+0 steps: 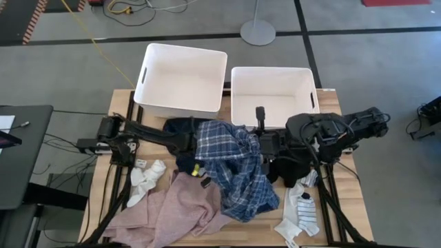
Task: Sort clothes
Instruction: Put the light blue shirt into the left white laundry bin
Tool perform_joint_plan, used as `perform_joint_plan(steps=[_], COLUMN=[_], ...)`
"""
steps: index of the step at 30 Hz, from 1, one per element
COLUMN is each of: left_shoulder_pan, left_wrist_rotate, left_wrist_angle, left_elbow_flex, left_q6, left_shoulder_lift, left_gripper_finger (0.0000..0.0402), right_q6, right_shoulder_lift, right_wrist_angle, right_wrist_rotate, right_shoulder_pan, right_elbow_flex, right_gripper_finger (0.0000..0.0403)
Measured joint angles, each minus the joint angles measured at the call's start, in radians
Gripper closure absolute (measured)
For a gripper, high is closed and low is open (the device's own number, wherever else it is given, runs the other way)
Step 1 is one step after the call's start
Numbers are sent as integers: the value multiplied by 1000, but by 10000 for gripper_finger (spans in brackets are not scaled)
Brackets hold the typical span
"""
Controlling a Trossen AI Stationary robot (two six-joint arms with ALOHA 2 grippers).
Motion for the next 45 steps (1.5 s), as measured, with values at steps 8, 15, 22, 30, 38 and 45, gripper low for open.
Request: perform_joint_plan(steps=[8,15,22,30,38,45], left_shoulder_pan=[11,34,151,286,410,575], left_wrist_rotate=[-302,-787,-1033,-1193,-1316,-1346], left_wrist_angle=[-449,-660,-745,-779,-821,-985], left_elbow_flex=[0,0,0,0,0,0], left_q6=[304,448,500,542,590,546], left_shoulder_lift=[-289,-546,-683,-693,-684,-653], left_gripper_finger=[399,399,399,399,399,399], right_q6=[9,1,-76,-111,-64,6], right_shoulder_lift=[-20,-22,-1,59,168,267], right_wrist_angle=[-37,-17,108,248,314,331], right_wrist_rotate=[112,158,92,0,-54,-78], right_shoulder_pan=[72,18,-112,-287,-444,-560], right_elbow_flex=[0,0,-1,-1,0,0], right_gripper_finger=[386,385,385,384,384,384])
